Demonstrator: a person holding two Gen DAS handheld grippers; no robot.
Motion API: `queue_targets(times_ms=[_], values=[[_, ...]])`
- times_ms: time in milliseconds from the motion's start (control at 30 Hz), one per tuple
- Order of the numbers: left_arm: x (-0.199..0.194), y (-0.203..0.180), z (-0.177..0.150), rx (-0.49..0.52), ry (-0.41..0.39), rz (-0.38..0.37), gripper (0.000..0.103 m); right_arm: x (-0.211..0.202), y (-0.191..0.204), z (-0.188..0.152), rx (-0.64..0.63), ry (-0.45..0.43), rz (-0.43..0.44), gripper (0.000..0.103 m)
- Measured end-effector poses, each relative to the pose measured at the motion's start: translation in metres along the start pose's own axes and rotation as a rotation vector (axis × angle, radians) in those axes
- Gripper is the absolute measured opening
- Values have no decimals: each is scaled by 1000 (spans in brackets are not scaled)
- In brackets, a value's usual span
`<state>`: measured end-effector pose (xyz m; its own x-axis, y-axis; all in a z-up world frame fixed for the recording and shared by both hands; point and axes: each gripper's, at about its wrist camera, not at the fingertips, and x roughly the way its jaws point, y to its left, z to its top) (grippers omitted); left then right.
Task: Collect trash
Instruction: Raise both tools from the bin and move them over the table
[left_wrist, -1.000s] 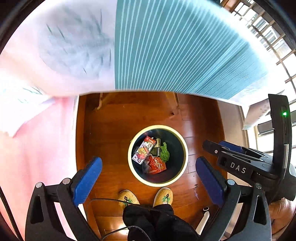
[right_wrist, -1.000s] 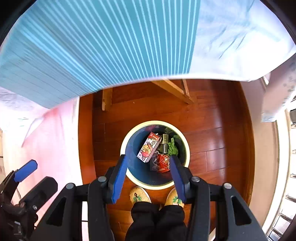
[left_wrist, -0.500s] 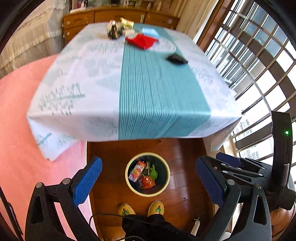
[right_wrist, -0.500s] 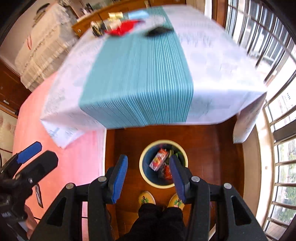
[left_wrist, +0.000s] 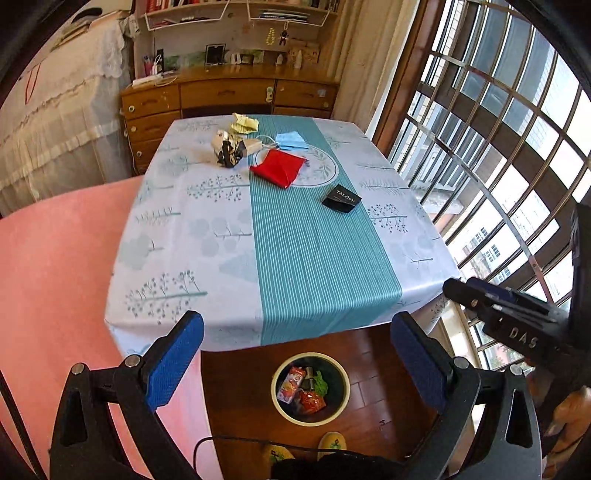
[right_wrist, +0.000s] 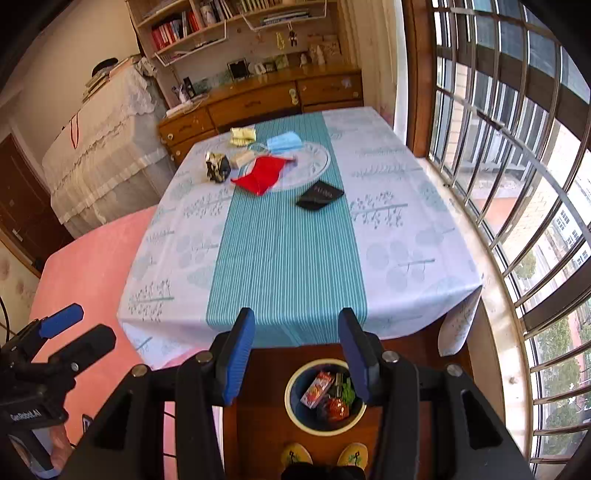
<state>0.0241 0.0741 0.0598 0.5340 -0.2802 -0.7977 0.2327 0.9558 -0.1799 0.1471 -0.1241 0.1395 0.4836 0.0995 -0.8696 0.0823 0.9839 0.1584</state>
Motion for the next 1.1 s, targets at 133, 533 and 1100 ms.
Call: queue_targets(times_ms=[133, 533, 1100], values=[[2, -4, 13, 43, -12, 11, 100, 1, -3, 10, 11, -13, 6, 47], [51, 4, 62, 11, 31, 50, 101, 78, -12, 68, -139, 51, 33, 69], [219, 19, 153, -311, 192, 212, 102, 279, -22, 148, -662, 284, 164, 81]])
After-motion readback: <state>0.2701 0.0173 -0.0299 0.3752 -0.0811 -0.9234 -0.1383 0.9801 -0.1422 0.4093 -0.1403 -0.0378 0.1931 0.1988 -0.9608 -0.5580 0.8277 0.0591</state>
